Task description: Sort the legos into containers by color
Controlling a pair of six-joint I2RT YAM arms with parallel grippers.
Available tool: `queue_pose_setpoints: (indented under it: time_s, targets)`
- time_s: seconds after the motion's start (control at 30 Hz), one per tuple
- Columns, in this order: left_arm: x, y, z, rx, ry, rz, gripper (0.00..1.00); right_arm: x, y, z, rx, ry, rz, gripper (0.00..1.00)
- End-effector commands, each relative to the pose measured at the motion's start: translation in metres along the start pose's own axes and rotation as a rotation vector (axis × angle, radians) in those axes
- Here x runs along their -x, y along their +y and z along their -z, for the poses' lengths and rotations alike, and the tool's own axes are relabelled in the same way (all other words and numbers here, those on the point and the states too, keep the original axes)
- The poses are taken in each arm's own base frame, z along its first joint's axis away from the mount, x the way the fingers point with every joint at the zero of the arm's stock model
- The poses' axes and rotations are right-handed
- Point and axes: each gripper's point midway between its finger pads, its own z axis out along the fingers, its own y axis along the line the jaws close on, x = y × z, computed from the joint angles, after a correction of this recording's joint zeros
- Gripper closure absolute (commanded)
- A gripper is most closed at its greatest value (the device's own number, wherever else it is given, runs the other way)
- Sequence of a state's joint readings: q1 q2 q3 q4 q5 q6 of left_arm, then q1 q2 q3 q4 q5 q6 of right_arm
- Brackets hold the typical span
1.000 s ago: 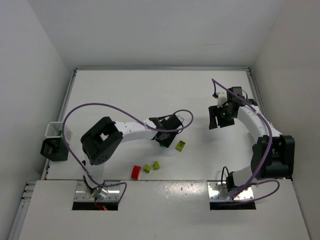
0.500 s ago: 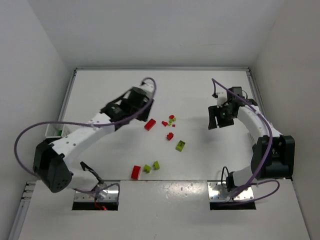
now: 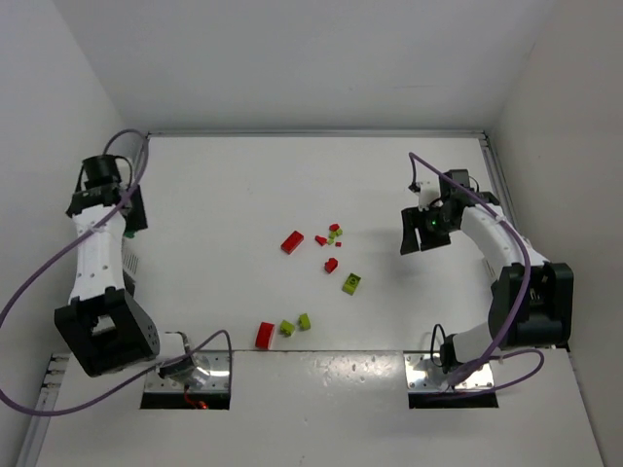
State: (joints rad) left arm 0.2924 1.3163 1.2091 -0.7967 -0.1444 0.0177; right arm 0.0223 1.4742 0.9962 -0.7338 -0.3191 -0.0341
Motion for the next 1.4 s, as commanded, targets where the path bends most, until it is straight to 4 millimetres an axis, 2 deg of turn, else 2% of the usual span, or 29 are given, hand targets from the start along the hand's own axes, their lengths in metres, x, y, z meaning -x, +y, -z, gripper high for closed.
queue_pose_setpoints:
  time_s: [0.0, 0.03, 0.13, 0.27, 0.4, 0.5, 0.67, 0.77, 0.9, 0.93, 0.97, 1.03, 1.13, 1.17, 1.23, 1.37]
  targets:
    - [0.001, 0.037, -0.004, 0.012, 0.033, 0.032, 0.99, 0.016, 0.004, 0.004, 0.024, -0.032, 0.026, 0.39]
    - [-0.001, 0.055, -0.005, 0.029, 0.049, 0.064, 0.99, 0.016, 0.004, 0.004, 0.024, -0.032, 0.026, 0.39]
    - [-0.011, 0.079, -0.02, 0.042, 0.107, 0.103, 0.99, 0.016, 0.004, 0.004, 0.024, -0.032, 0.026, 0.39]
    - [-0.015, 0.095, -0.028, 0.061, 0.128, 0.117, 0.96, 0.015, 0.004, 0.002, 0.025, -0.024, 0.023, 0.39]
    - [-0.025, 0.103, -0.041, 0.055, 0.154, 0.139, 0.91, 0.012, 0.004, 0.002, 0.027, -0.015, 0.019, 0.39]
    - [-0.031, 0.107, -0.047, 0.049, 0.174, 0.157, 0.82, 0.016, 0.004, 0.003, 0.025, -0.024, 0.023, 0.39]
    - [-0.032, 0.105, -0.05, 0.037, 0.18, 0.149, 0.58, 0.015, 0.004, 0.001, 0.027, -0.015, 0.019, 0.39]
    - [-0.027, 0.106, -0.049, 0.029, 0.167, 0.14, 0.53, 0.013, 0.005, 0.002, 0.037, -0.009, 0.025, 0.39]
    - [-0.017, 0.099, -0.045, -0.024, 0.123, 0.117, 0.43, 0.012, 0.011, 0.002, 0.072, -0.007, 0.044, 0.39]
    - [-0.012, 0.095, -0.04, -0.045, 0.098, 0.105, 0.39, 0.012, 0.01, 0.002, 0.072, -0.007, 0.057, 0.39]
    - [-0.009, 0.094, -0.036, -0.049, 0.082, 0.104, 0.31, 0.006, 0.015, 0.0, 0.09, 0.012, 0.074, 0.39]
    - [-0.004, 0.095, -0.033, -0.055, 0.071, 0.094, 0.28, 0.001, 0.015, 0.001, 0.094, 0.029, 0.082, 0.39]
    - [0.004, 0.093, -0.027, -0.08, 0.052, 0.072, 0.28, -0.007, 0.016, 0.003, 0.113, 0.059, 0.14, 0.4]
    - [0.004, 0.082, -0.025, -0.142, 0.047, 0.061, 0.28, -0.01, 0.018, 0.003, 0.12, 0.07, 0.171, 0.4]
    - [0.016, 0.069, -0.007, -0.228, -0.023, -0.018, 0.28, -0.021, 0.02, 0.004, 0.135, 0.108, 0.284, 0.4]
    - [0.014, -0.008, 0.024, -0.553, -0.061, -0.193, 0.28, -0.044, 0.034, 0.009, 0.186, 0.173, 0.518, 0.4]
